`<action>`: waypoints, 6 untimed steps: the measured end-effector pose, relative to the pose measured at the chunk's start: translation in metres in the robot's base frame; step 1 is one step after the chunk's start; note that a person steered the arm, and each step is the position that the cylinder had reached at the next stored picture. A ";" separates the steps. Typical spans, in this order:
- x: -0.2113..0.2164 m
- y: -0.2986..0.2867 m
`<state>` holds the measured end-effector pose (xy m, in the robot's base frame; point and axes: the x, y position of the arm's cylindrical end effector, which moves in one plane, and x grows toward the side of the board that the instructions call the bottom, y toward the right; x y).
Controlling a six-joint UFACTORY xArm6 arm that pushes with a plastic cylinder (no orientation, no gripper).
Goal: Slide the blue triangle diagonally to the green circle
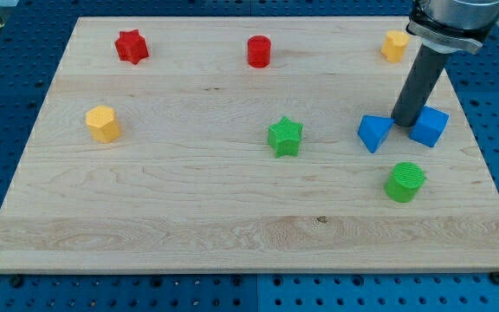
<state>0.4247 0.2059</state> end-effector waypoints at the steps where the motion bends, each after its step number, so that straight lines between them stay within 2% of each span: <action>1: 0.000 0.000; 3: -0.020 -0.018; 4: -0.006 -0.020; 6: 0.034 -0.080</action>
